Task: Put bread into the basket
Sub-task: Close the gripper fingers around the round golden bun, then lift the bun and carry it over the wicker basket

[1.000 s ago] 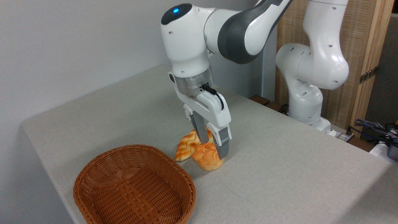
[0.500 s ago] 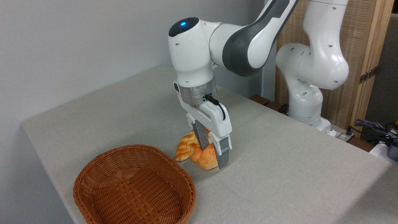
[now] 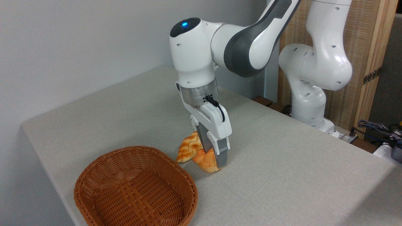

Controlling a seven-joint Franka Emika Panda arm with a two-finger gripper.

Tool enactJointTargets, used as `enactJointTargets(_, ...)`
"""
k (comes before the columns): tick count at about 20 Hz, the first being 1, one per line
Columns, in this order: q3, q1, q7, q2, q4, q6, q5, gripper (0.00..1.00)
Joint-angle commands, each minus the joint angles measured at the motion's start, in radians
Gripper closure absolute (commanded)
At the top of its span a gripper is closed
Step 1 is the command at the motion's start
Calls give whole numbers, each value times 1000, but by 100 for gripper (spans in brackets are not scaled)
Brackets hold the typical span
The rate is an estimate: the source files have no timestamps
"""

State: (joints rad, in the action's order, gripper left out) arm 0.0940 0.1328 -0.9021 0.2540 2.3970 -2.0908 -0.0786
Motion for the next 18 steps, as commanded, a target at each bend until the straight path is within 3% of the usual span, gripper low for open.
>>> enactJointTargets(1,13,4,-18,-1,14,-23,2,73)
enactJointTargets(13,13,4,-18,-1,5,6,3,74)
enactJointTargets(18,12,10,-20,1,-102,145,5,74)
